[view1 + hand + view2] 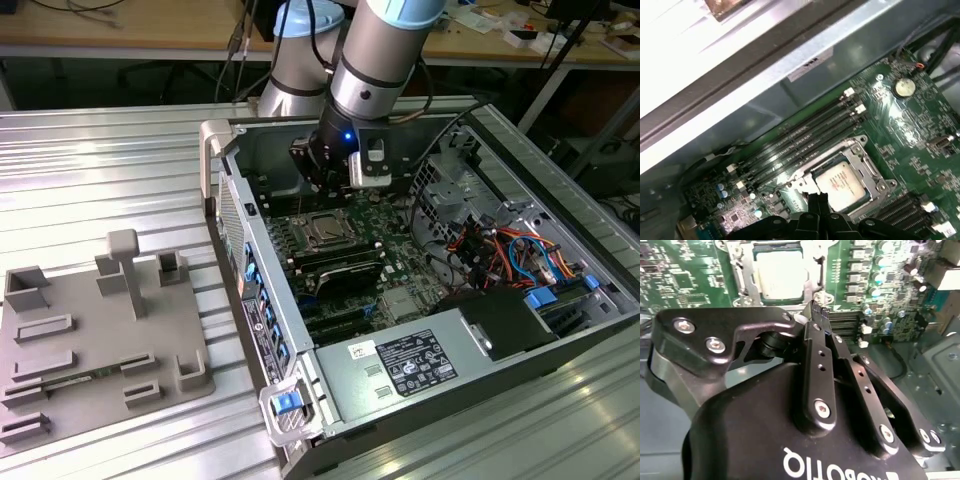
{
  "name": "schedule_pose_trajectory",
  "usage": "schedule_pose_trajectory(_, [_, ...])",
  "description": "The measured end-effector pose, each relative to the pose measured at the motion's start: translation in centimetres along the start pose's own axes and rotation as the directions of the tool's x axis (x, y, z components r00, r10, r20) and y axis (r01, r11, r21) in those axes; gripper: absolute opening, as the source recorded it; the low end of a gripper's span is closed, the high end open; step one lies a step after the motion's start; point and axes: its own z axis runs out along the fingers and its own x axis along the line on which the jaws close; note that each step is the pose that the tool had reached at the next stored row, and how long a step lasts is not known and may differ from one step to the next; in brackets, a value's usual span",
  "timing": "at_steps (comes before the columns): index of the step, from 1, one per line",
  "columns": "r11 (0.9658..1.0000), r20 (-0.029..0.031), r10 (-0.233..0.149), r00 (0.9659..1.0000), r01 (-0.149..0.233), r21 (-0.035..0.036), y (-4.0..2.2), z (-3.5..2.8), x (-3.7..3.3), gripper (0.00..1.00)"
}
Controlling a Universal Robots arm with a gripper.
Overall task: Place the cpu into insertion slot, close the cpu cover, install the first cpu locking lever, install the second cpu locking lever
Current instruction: 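Install the first cpu locking lever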
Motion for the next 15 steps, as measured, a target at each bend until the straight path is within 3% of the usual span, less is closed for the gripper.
schedule_pose_trajectory(3, [1.0000,-0.0004,-0.007,1.0000,0.007,0.0005,-0.32,0.02,0.47,0.11])
schedule_pose_trajectory(6, [0.9976,-0.0033,-0.069,0.9976,0.069,0.0052,-0.43,0.02,0.56,0.11])
schedule_pose_trajectory(7, [0.9968,-0.0017,-0.080,0.9968,0.080,0.0045,-0.44,0.02,0.56,0.11])
schedule_pose_trajectory(9, [0.9957,0.0102,-0.092,0.9957,0.092,-0.0011,-0.46,-0.07,0.60,0.11])
schedule_pose_trajectory(11, [0.9953,0.0175,-0.097,0.9952,0.097,-0.0047,-0.46,-0.22,0.63,0.11])
schedule_pose_trajectory(12, [0.9946,0.0253,-0.103,0.9943,0.104,-0.0082,-0.46,-0.41,0.65,0.11])
schedule_pose_trajectory(13, [0.9929,0.0283,-0.118,0.9926,0.119,-0.0094,-0.45,-0.43,0.64,0.11])
schedule_pose_trajectory(15, [0.9890,0.0277,-0.148,0.9886,0.148,-0.0077,-0.45,-0.44,0.65,0.11])
